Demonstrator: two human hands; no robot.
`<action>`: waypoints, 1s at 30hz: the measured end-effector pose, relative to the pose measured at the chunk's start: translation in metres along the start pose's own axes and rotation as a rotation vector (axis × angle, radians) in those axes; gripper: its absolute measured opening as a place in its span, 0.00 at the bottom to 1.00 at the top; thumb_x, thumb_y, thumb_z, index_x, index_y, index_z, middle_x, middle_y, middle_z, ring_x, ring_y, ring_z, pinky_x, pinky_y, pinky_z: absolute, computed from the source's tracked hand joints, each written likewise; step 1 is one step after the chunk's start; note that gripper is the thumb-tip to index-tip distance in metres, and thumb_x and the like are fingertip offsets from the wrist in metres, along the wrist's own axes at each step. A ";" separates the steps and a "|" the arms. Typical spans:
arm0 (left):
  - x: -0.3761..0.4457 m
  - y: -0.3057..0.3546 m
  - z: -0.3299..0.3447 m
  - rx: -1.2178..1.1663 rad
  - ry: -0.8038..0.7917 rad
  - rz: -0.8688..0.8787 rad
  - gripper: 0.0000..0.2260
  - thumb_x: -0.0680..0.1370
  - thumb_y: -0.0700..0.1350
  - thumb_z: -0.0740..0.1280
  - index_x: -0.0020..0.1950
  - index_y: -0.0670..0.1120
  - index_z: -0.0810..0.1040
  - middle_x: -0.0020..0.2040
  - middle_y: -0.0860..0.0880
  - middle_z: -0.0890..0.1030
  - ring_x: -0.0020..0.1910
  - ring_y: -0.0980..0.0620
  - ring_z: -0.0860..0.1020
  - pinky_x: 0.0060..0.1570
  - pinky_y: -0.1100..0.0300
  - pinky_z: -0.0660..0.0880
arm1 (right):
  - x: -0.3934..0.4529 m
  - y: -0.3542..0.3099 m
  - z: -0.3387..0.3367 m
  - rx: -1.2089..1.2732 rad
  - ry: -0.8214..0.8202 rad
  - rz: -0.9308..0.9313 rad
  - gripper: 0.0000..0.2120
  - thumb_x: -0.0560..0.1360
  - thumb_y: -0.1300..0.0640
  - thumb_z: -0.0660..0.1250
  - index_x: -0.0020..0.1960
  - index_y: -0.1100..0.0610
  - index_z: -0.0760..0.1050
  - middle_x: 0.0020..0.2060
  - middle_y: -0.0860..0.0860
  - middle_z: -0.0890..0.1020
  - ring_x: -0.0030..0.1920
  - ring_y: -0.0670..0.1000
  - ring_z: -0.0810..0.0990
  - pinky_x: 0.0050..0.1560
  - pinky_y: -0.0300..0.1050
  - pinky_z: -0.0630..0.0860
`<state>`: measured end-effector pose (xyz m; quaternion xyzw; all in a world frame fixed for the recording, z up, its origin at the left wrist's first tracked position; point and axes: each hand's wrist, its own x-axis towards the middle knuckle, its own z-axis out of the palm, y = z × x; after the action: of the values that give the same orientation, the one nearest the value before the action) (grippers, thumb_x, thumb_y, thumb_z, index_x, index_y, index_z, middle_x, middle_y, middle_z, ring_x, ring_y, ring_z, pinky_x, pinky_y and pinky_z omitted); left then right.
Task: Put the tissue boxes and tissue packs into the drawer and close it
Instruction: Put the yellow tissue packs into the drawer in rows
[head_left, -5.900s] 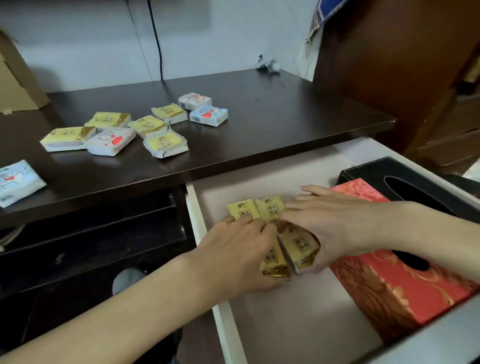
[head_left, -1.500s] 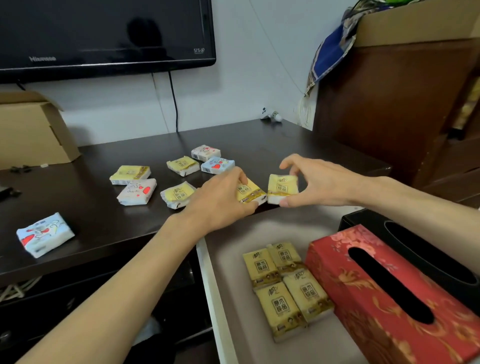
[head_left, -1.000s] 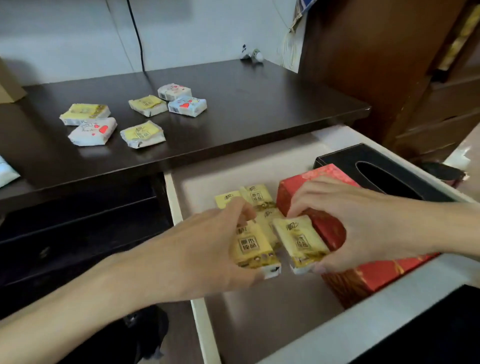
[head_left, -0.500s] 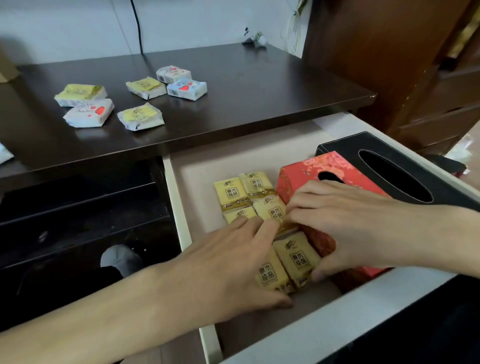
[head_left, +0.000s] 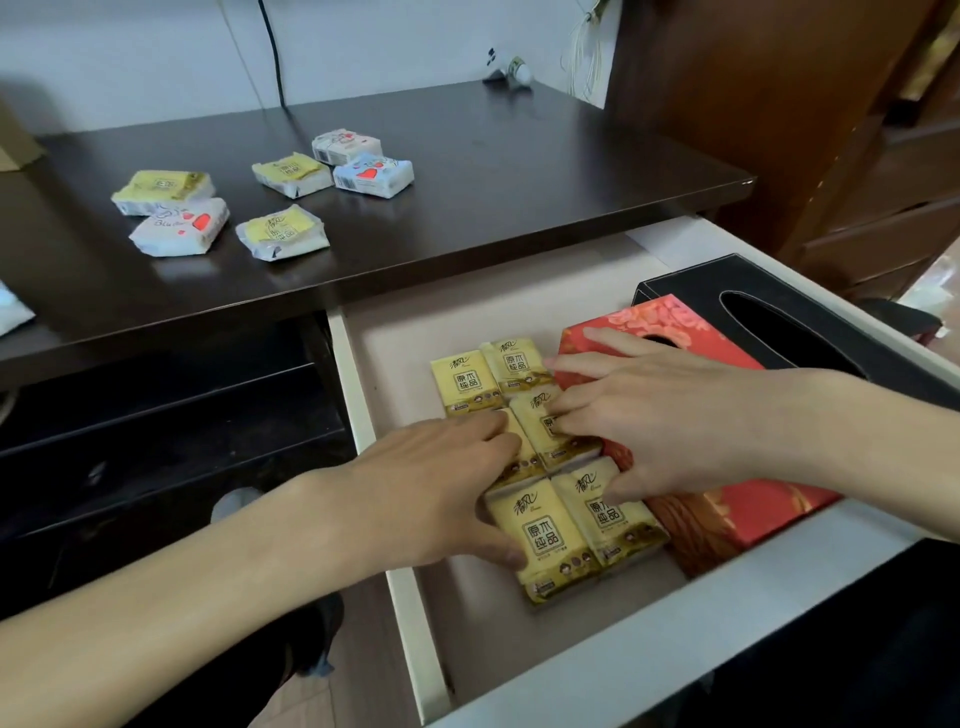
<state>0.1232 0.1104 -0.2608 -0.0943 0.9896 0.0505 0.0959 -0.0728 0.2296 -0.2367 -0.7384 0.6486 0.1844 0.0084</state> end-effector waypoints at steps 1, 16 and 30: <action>0.001 0.001 0.000 0.002 -0.001 0.001 0.40 0.67 0.72 0.65 0.70 0.48 0.68 0.70 0.50 0.69 0.65 0.50 0.70 0.60 0.50 0.71 | 0.000 0.000 0.001 -0.011 0.013 -0.009 0.33 0.73 0.31 0.65 0.71 0.49 0.76 0.73 0.43 0.75 0.82 0.49 0.50 0.75 0.53 0.31; -0.013 -0.043 -0.054 -0.157 0.234 -0.171 0.29 0.70 0.73 0.59 0.64 0.59 0.76 0.60 0.61 0.78 0.59 0.57 0.76 0.57 0.51 0.74 | 0.021 0.022 -0.029 0.509 0.470 0.079 0.16 0.76 0.38 0.62 0.54 0.44 0.84 0.48 0.37 0.83 0.53 0.41 0.79 0.56 0.51 0.77; -0.026 -0.189 -0.109 -0.211 0.746 -0.717 0.09 0.73 0.51 0.64 0.41 0.52 0.83 0.38 0.52 0.83 0.42 0.47 0.80 0.45 0.51 0.78 | 0.214 0.011 -0.128 0.938 0.675 0.215 0.08 0.80 0.51 0.66 0.48 0.47 0.85 0.53 0.47 0.87 0.58 0.53 0.82 0.63 0.55 0.77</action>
<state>0.1655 -0.0825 -0.1650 -0.4477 0.8516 0.0769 -0.2616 -0.0307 -0.0084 -0.1756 -0.6038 0.6988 -0.3678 0.1084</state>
